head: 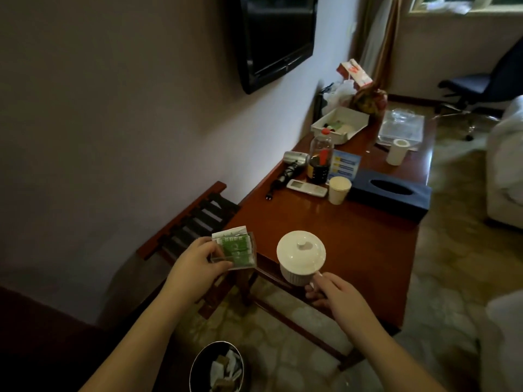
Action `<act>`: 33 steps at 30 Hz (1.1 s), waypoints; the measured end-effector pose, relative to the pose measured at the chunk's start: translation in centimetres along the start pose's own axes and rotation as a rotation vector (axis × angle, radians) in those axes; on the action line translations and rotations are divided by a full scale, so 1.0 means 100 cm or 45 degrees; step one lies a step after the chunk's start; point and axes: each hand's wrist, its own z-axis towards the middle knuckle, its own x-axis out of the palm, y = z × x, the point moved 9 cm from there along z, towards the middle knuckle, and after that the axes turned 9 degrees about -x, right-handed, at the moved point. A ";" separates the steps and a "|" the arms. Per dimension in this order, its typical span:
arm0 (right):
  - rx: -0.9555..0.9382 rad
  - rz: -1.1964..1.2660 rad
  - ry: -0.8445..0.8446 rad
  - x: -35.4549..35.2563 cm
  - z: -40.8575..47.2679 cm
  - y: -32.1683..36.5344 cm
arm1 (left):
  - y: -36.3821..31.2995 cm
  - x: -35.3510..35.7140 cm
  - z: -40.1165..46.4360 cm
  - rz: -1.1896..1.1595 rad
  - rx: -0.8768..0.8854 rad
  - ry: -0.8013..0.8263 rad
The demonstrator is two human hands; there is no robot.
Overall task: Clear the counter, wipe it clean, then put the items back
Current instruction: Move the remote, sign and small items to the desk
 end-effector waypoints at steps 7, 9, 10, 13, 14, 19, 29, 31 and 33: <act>0.052 0.106 -0.133 -0.032 0.026 -0.017 | -0.045 0.038 0.049 0.065 0.110 0.042; 0.080 0.154 -0.166 -0.036 0.036 -0.021 | -0.052 0.050 0.066 0.060 0.140 0.055; 0.095 0.188 -0.181 -0.037 0.042 -0.023 | -0.055 0.057 0.076 0.066 0.158 0.066; 0.118 0.253 -0.238 -0.040 0.065 -0.028 | -0.067 0.077 0.111 0.072 0.220 0.129; 0.127 0.264 -0.261 -0.042 0.075 -0.031 | -0.071 0.084 0.124 0.070 0.238 0.151; 0.175 0.334 -0.366 -0.047 0.130 -0.036 | -0.084 0.113 0.196 0.086 0.290 0.247; 0.203 0.378 -0.451 -0.044 0.250 -0.043 | -0.091 0.172 0.325 0.231 0.299 0.356; 0.219 0.371 -0.465 -0.043 0.266 -0.048 | -0.091 0.185 0.341 0.251 0.294 0.378; 0.246 0.356 -0.479 -0.042 0.281 -0.056 | -0.090 0.197 0.355 0.275 0.285 0.397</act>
